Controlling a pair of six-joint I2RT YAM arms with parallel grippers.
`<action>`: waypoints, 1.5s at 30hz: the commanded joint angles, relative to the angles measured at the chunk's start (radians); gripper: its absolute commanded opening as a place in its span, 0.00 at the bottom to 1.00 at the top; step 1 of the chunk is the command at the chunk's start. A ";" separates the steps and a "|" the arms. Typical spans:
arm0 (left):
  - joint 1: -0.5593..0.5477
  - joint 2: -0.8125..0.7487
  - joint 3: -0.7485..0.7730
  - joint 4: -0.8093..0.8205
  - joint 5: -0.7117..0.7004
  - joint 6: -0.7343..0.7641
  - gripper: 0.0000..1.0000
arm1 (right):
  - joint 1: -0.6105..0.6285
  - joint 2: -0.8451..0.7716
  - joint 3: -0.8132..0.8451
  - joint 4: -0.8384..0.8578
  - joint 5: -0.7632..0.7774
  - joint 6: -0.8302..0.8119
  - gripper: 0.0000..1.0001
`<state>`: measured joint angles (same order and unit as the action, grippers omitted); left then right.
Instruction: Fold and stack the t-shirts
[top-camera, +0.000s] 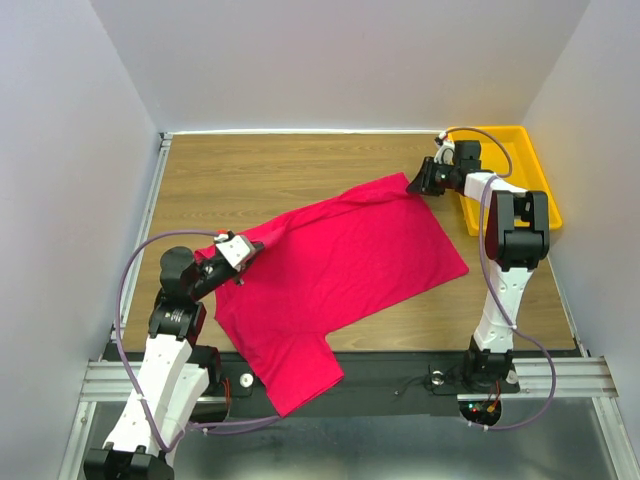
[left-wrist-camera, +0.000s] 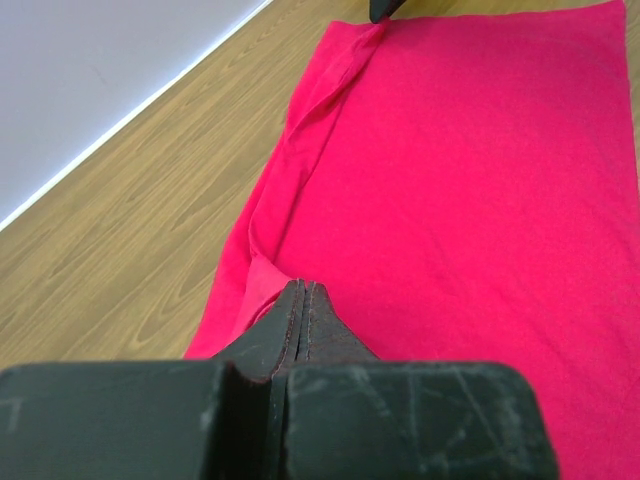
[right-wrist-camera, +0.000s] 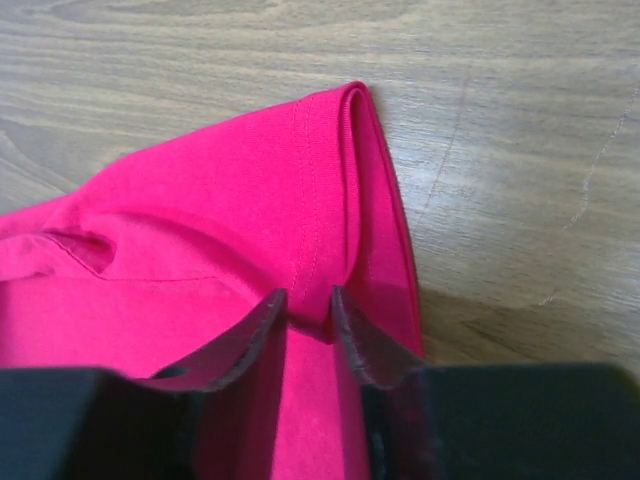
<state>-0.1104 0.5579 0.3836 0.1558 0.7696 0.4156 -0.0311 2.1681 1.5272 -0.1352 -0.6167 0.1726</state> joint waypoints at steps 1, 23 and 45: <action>-0.005 -0.021 -0.015 0.030 -0.003 0.014 0.00 | 0.005 -0.013 0.036 -0.001 0.014 -0.007 0.26; -0.015 0.004 0.004 -0.004 -0.004 0.046 0.00 | 0.003 0.033 0.191 -0.030 0.126 -0.062 0.03; -0.028 0.076 0.043 -0.030 0.068 0.051 0.00 | 0.003 -0.019 0.131 -0.043 0.138 -0.137 0.27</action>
<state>-0.1303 0.6430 0.3801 0.1059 0.8165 0.4561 -0.0311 2.2024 1.6783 -0.1944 -0.4778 0.0555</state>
